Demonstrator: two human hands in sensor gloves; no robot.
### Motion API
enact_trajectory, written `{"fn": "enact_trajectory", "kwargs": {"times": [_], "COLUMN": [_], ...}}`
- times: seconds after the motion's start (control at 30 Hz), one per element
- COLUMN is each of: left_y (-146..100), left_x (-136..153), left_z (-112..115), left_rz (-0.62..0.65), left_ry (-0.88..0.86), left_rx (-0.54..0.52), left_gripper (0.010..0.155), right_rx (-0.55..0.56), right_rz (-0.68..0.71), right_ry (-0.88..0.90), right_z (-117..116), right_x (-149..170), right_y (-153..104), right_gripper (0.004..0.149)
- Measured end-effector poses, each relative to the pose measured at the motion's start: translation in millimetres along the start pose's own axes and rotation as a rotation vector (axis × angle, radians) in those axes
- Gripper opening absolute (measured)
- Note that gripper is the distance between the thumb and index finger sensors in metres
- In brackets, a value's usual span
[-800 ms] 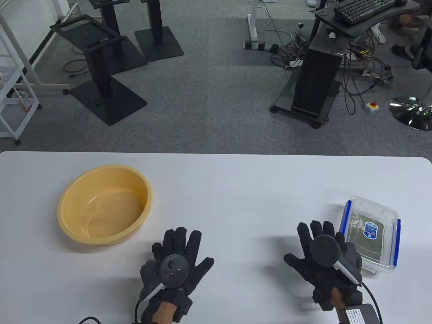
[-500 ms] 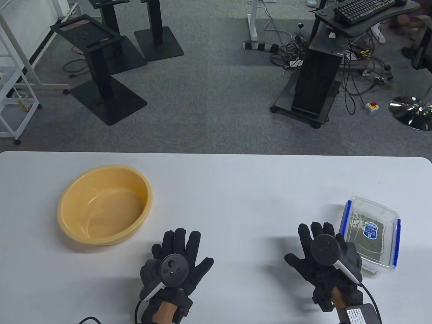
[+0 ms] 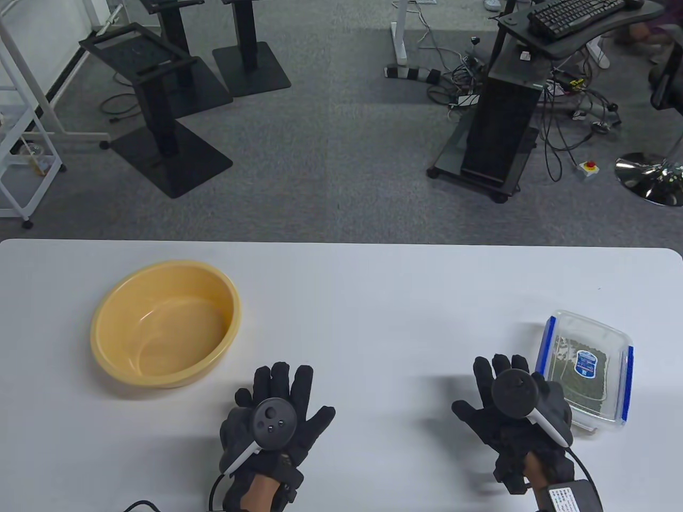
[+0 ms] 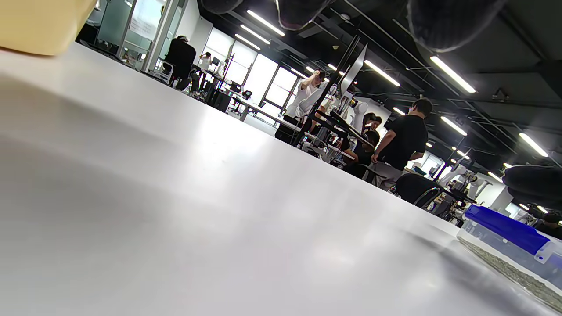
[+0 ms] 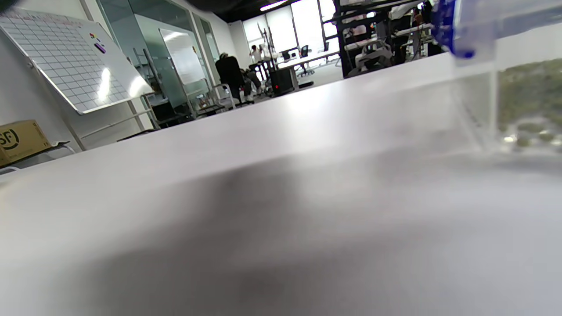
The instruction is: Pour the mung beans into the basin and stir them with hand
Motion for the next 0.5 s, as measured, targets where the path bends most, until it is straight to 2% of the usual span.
{"fn": "enact_trajectory", "kwargs": {"times": [0.5], "left_y": [3.5], "left_x": [-0.6], "left_z": [2.5], "left_rz": [0.006], "left_ry": [-0.035], "left_rx": [0.037], "left_gripper": [0.085], "right_rx": [-0.011], "right_rz": [-0.028], "right_ry": [-0.001], "right_z": [3.6], "right_x": [5.6], "right_y": [1.2], "right_gripper": [0.095]}}
Point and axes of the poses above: the tracker on the back of each hand, its own x axis roughly to the little-finger side, its own y axis roughly from the wrist to the fingertips, z = x × y, the point moved 2 cm from there along y, roughly from the wrist to the fingertips, and after that the axes turned 8 degrees about x, right-handed, at the moved point
